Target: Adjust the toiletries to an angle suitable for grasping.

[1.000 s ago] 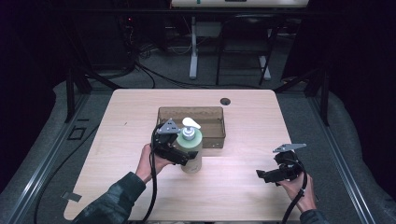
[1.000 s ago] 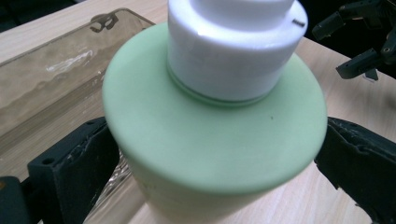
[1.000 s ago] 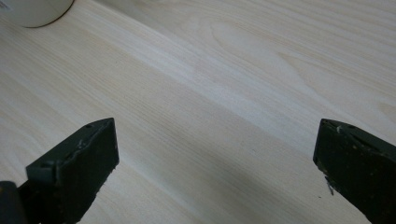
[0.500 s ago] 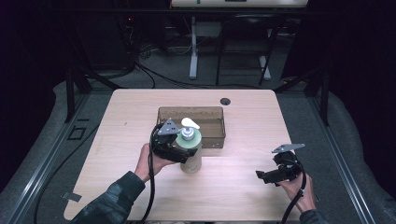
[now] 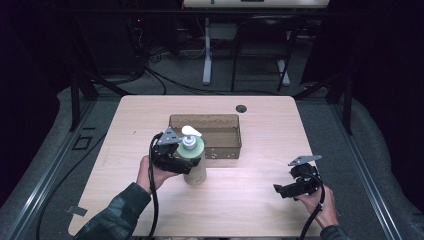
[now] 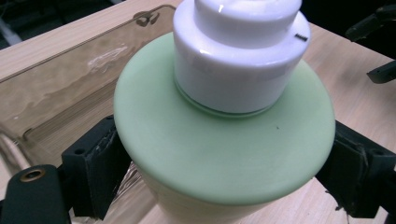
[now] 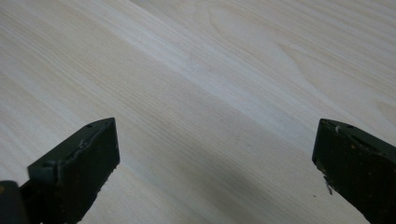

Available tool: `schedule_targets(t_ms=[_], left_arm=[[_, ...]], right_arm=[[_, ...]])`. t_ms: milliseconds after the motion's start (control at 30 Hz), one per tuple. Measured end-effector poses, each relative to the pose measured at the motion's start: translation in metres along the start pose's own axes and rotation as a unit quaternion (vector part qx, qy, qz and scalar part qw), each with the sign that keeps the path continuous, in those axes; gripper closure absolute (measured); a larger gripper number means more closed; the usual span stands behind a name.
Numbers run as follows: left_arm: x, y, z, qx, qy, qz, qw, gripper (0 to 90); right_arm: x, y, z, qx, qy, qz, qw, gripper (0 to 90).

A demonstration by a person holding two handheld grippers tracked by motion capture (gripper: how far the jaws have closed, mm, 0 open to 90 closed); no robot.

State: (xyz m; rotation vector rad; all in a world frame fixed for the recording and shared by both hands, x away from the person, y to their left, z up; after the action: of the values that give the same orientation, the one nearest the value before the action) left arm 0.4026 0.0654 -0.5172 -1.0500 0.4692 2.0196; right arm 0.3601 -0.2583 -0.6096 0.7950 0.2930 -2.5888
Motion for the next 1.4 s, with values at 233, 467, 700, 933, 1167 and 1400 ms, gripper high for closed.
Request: schedule_targets(t_ms=[233,467,700,933,1167,1400], left_arm=[[0.006,-0.007,0.008,-0.017,-0.004,0.011,0.9998,12.2],[0.011,-0.013,0.015,-0.032,-0.009,0.022,0.9992,12.2],[0.016,-0.018,0.020,-0.059,-0.025,0.035,0.9973,12.4],[0.019,-0.023,0.025,-0.078,-0.025,0.052,0.9953,12.4],[0.023,-0.027,0.029,-0.088,-0.024,0.060,0.9940,12.2],[0.024,-0.028,0.028,-0.072,-0.024,0.045,0.9961,11.5]], right_arm=[[0.002,0.003,-0.001,0.004,-0.007,-0.003,1.0000,3.6],[0.002,0.001,-0.002,-0.002,-0.009,-0.002,1.0000,3.8],[0.001,-0.003,-0.003,-0.026,-0.004,-0.013,0.9996,0.0],[-0.001,-0.005,-0.002,-0.034,0.001,-0.014,0.9993,0.0],[0.002,-0.009,-0.005,-0.056,-0.019,-0.005,0.9983,0.0],[0.005,-0.014,-0.009,-0.062,-0.043,0.013,0.9971,0.0]])
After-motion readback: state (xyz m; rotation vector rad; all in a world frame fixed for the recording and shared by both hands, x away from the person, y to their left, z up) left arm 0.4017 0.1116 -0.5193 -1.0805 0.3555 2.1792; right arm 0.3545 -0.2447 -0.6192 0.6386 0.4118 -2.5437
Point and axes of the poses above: each handheld gripper's, and its own axes: z roughly backward along the jaws, x roughly out of its underside, y roughly to its right, the point moved 10 cm from there along -z, roughly forward along the jaws, and after that the axes turned 6 degrees about -z, right-handed, at the moved point
